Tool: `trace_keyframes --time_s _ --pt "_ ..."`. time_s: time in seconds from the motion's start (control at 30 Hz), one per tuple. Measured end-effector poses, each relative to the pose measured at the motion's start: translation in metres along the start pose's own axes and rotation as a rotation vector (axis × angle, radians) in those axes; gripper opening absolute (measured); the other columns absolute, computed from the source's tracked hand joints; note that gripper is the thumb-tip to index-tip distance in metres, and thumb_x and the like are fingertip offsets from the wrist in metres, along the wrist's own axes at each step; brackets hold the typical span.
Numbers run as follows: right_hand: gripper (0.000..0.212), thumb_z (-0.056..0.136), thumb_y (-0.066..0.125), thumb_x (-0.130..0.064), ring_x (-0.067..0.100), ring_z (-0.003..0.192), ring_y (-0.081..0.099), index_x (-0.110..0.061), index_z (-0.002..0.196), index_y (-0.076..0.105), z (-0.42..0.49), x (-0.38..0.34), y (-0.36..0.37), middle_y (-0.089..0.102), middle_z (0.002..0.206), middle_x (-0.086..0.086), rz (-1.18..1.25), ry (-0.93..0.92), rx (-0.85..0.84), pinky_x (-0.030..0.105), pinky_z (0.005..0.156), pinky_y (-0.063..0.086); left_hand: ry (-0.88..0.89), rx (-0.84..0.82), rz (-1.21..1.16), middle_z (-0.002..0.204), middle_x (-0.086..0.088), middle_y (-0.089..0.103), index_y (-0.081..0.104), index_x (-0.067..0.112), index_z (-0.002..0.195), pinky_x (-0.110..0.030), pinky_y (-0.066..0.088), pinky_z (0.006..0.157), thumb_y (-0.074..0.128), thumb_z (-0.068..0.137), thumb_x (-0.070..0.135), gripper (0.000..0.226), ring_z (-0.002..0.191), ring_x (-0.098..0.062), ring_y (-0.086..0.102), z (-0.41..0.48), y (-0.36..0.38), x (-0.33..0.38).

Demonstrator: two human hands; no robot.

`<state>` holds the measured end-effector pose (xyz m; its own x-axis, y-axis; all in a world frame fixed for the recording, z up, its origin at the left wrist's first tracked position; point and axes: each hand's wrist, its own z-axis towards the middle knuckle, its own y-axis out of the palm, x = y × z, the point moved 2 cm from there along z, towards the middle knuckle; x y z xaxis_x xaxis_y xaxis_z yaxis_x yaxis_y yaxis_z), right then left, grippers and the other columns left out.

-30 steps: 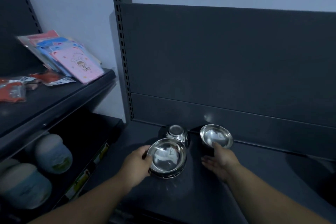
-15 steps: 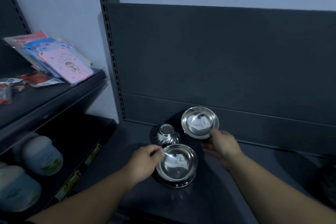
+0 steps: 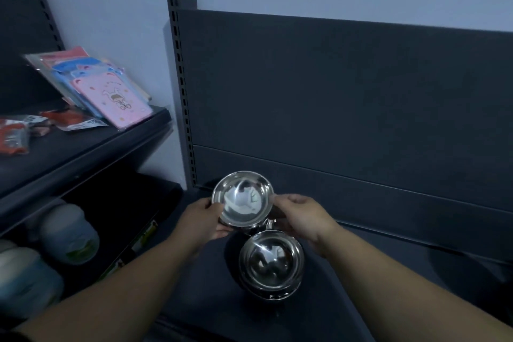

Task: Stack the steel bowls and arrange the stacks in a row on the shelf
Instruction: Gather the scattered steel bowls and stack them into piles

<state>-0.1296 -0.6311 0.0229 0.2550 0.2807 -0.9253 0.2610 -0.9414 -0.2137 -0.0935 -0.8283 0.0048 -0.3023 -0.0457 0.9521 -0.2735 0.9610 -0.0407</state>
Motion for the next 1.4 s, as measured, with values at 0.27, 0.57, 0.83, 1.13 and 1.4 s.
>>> trace_keyframes --time_s 0.27,0.57,0.83,1.13,1.4 --pt "0.073 0.078 0.076 -0.035 0.011 0.107 0.058 -0.024 0.142 0.044 0.049 0.004 0.019 0.058 0.132 -0.001 -0.443 -0.081 0.023 0.021 0.093 0.045 -0.054 0.141 -0.039 0.087 -0.017 0.071 0.062 0.009 0.102 -0.028 0.053 0.058 0.05 0.094 0.015 0.015 0.071 -0.024 0.07 0.02 -0.038 -0.031" --pt "0.104 0.059 0.091 -0.027 0.02 0.116 0.06 -0.03 0.147 0.035 0.105 0.019 0.033 0.049 0.142 0.002 -0.703 0.002 -0.161 0.027 0.093 0.05 -0.09 0.173 -0.073 0.091 -0.016 0.071 0.061 0.015 0.098 -0.032 0.057 0.064 0.05 0.093 0.015 0.012 0.076 -0.026 0.07 0.033 -0.046 -0.05" --pt "0.124 0.043 0.093 -0.041 0.014 0.125 0.053 -0.031 0.149 0.029 0.111 0.018 0.041 0.055 0.137 -0.007 -0.803 0.013 -0.215 0.029 0.107 0.043 -0.094 0.189 -0.105 0.09 -0.01 0.071 0.059 0.019 0.097 -0.03 0.057 0.065 0.048 0.095 0.013 0.013 0.074 -0.023 0.07 0.026 -0.057 -0.051" --pt "0.116 0.041 0.089 -0.044 0.014 0.11 0.06 -0.032 0.143 0.036 0.09 0.01 0.03 0.062 0.122 -0.006 -0.584 -0.114 -0.005 0.026 0.098 0.048 -0.035 0.134 -0.149 0.097 -0.009 0.071 0.059 0.019 0.104 -0.024 0.056 0.057 0.049 0.096 0.015 0.013 0.078 -0.021 0.071 0.009 -0.057 -0.034" --pt "0.109 0.05 0.091 -0.038 0.016 0.115 0.057 -0.034 0.143 0.035 0.032 -0.02 -0.016 0.057 0.128 -0.005 -0.312 -0.204 0.252 0.034 0.101 0.048 -0.013 0.016 -0.065 0.097 -0.014 0.071 0.058 0.016 0.105 -0.025 0.058 0.062 0.052 0.095 0.015 0.012 0.078 -0.024 0.072 -0.012 -0.037 -0.009"
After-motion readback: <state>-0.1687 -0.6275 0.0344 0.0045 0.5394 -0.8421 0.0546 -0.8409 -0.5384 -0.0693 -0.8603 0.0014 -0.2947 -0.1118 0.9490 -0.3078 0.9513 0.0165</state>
